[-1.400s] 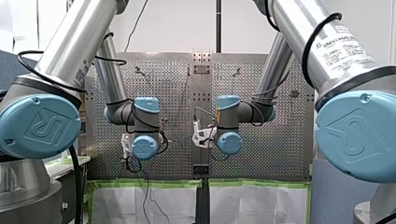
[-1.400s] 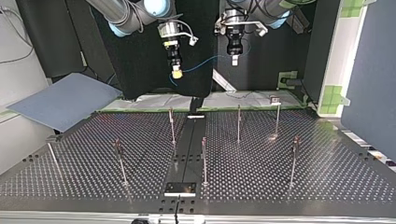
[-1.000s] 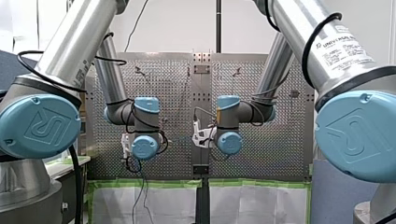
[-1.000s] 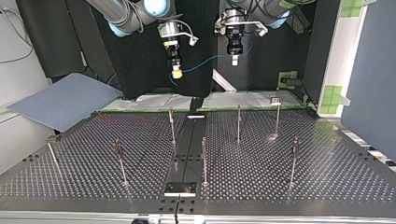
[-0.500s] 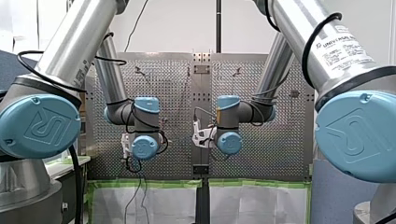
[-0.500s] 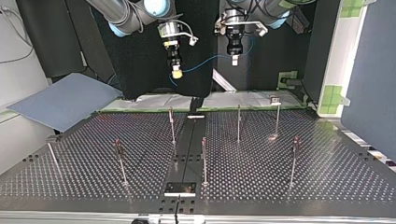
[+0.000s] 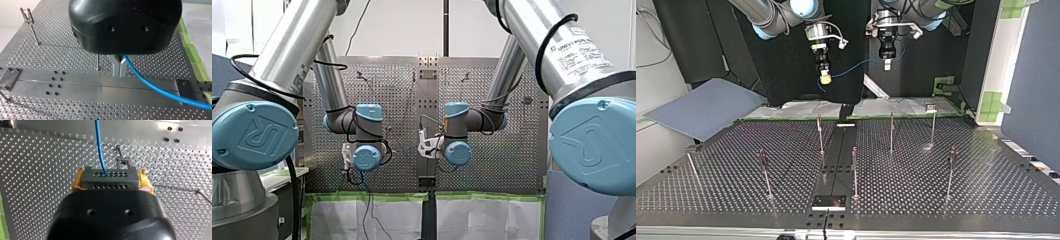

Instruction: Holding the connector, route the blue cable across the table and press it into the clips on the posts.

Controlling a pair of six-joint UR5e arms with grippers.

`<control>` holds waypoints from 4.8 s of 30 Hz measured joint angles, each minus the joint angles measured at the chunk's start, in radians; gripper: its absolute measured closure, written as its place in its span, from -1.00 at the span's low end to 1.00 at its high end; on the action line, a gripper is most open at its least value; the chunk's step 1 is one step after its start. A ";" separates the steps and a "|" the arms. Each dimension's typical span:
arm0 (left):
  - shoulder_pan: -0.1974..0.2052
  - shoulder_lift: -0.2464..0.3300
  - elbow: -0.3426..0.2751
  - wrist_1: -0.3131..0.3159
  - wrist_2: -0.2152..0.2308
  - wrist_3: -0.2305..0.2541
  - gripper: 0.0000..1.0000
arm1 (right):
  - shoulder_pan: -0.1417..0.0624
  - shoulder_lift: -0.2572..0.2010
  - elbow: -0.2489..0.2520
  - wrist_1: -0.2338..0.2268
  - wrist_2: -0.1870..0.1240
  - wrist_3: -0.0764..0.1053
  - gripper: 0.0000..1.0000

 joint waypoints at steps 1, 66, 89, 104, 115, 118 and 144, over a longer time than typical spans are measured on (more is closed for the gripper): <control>0.000 0.000 0.000 0.000 0.000 0.000 1.00 | 0.000 0.000 0.000 0.000 0.000 0.000 1.00; -0.005 0.006 0.000 -0.002 0.002 0.002 1.00 | 0.061 0.069 -0.012 0.077 -0.002 -0.009 1.00; 0.043 0.038 -0.061 -0.049 0.008 0.051 1.00 | 0.061 0.069 -0.012 0.077 -0.002 -0.009 1.00; 0.048 0.078 -0.080 -0.102 0.020 0.027 1.00 | 0.069 0.038 -0.039 0.127 0.003 0.017 1.00; 0.071 0.175 -0.061 -0.199 -0.017 -0.007 1.00 | 0.075 -0.061 -0.115 0.228 -0.090 0.076 1.00; 0.077 0.202 -0.043 -0.226 -0.044 -0.019 1.00 | 0.075 -0.088 -0.141 0.254 -0.117 0.086 1.00; 0.116 0.425 0.175 -0.449 -0.264 -0.112 1.00 | 0.078 -0.088 -0.380 0.493 -0.253 0.109 1.00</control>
